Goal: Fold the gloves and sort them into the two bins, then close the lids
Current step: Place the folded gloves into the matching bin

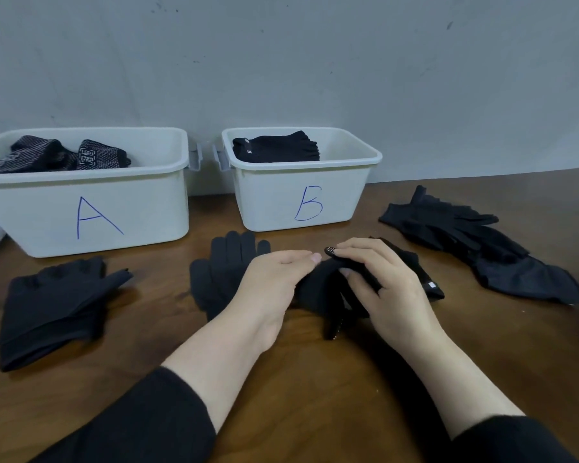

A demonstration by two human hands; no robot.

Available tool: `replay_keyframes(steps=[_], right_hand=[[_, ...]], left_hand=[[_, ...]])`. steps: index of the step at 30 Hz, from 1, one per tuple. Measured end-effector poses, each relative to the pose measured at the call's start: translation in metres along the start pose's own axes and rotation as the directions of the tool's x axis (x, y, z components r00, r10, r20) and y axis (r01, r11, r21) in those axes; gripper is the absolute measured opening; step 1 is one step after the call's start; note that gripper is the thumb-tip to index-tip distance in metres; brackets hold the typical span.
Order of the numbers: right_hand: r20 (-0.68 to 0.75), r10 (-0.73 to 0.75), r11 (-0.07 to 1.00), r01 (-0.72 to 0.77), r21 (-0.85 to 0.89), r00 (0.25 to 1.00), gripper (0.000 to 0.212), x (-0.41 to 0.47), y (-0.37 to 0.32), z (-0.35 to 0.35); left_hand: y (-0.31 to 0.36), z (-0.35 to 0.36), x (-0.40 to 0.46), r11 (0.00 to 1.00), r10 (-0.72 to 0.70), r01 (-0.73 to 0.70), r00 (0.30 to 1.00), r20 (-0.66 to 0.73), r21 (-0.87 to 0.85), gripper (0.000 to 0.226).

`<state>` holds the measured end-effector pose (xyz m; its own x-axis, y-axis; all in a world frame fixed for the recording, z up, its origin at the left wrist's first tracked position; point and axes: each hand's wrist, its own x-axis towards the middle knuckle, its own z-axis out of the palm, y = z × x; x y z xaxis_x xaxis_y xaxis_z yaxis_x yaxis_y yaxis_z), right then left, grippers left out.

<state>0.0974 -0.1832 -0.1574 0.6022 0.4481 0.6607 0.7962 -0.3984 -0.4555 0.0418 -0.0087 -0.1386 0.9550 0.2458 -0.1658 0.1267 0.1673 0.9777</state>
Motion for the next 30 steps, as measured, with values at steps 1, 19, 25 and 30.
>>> replay_keyframes(steps=[1,19,25,30], right_hand=[[0.003,0.027,0.999,-0.027,0.034,1.0,0.029,0.0,0.0,0.0],[0.046,0.454,0.872,-0.454,0.183,0.89,0.037,0.003,-0.008,-0.002],[0.147,0.444,0.72,-0.45,0.528,0.884,0.042,0.021,-0.025,-0.006],[0.142,0.506,0.732,-0.511,0.45,0.85,0.004,0.051,-0.036,-0.017]], left_hand=[[-0.001,0.0,0.003,0.999,0.029,-0.03,0.998,-0.055,-0.021,0.017],[0.025,-0.023,0.006,0.918,0.298,-0.251,0.947,0.121,-0.306,0.039],[0.03,-0.023,-0.001,0.944,0.326,-0.305,0.92,0.216,-0.125,0.042],[0.027,-0.026,-0.007,0.951,0.31,-0.3,0.935,0.175,-0.082,0.047]])
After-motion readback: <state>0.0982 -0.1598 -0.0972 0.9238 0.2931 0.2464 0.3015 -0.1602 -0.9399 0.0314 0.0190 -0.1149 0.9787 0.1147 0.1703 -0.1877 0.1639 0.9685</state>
